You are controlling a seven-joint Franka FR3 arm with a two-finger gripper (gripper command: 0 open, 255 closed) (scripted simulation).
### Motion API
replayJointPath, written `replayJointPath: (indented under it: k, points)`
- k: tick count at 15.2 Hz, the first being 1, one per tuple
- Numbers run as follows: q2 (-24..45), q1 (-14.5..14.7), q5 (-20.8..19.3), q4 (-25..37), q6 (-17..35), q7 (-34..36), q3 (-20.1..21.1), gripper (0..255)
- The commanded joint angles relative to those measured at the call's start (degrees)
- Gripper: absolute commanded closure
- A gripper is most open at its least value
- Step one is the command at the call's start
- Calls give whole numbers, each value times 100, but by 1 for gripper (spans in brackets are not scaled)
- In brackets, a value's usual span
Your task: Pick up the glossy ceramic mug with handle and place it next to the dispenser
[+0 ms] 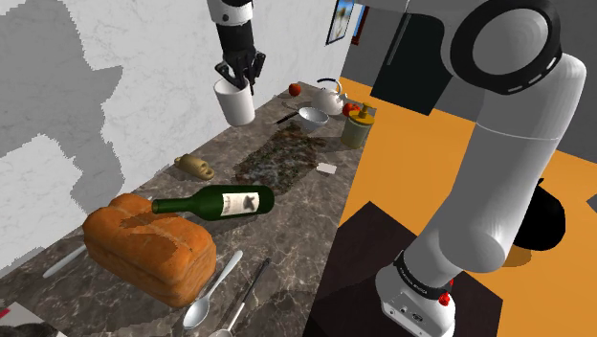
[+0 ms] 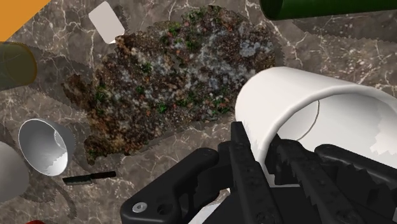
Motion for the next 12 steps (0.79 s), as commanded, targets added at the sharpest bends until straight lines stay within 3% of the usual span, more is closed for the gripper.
replayJointPath:
  k: [1, 7, 12]
  points:
    - [52, 21, -13, 229, -177, -33, 1, 255]
    - [146, 78, -44, 787, -636, -116, 6, 255]
    - [-748, -424, 140, -439, -134, -652, -189, 255]
